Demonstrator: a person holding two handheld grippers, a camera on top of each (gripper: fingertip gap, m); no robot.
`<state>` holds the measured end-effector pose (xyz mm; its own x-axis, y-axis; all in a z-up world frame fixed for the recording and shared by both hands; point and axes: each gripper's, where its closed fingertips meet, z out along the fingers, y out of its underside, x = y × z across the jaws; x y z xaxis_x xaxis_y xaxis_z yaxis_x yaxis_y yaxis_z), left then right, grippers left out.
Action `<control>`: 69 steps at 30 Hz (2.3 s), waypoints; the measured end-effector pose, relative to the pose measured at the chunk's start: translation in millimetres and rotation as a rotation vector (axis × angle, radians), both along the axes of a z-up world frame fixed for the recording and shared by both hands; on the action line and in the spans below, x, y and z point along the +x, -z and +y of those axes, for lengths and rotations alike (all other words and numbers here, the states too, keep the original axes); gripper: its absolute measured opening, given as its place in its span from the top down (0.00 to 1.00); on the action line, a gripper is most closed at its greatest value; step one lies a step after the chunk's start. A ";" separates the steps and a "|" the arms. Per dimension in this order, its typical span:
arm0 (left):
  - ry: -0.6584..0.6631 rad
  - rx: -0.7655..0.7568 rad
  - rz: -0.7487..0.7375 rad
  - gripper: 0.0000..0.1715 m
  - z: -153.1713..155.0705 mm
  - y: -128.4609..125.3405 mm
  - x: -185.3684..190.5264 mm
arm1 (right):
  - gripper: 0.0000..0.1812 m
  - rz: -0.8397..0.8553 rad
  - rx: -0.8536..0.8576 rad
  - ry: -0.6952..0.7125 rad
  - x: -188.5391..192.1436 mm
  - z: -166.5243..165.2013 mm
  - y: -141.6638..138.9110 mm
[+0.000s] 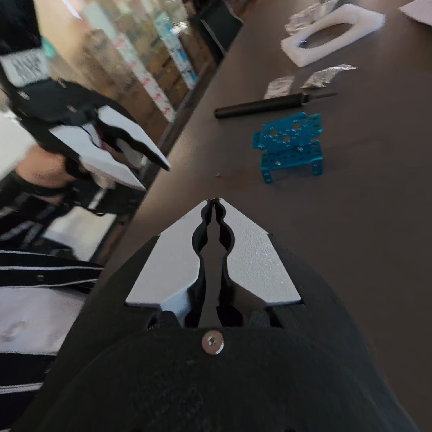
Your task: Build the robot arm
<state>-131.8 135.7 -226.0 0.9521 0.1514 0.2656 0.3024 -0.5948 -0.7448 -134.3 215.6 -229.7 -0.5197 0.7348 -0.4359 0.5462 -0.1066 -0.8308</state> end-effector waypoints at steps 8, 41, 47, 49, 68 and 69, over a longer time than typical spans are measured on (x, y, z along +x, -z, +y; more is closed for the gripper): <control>-0.355 0.068 0.295 0.86 81.6 -7.3 6.0 | 0.99 -0.101 -0.426 -0.316 2.1 19.3 -40.9; -0.405 0.062 0.314 1.00 101.7 8.3 18.9 | 1.00 -0.435 -0.549 -0.607 20.1 5.3 -4.9; -0.316 0.041 0.309 1.00 99.6 20.1 23.0 | 1.00 -0.433 -0.437 -0.653 27.3 7.1 8.2; -0.307 0.043 0.315 1.00 100.2 20.4 21.1 | 1.00 -0.418 -0.394 -0.680 28.7 10.4 10.3; -0.239 0.143 0.718 1.00 146.6 -38.4 26.5 | 0.94 0.393 0.121 -0.978 31.0 50.4 -57.2; -0.236 0.140 0.720 1.00 148.0 -38.8 26.5 | 0.95 0.387 0.119 -0.988 31.0 51.9 -56.3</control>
<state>-105.3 283.8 -187.2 0.8442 0.3822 -0.3757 -0.1784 -0.4607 -0.8694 -103.3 267.5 -173.4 -0.9959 -0.0614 -0.0665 0.0424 0.3322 -0.9422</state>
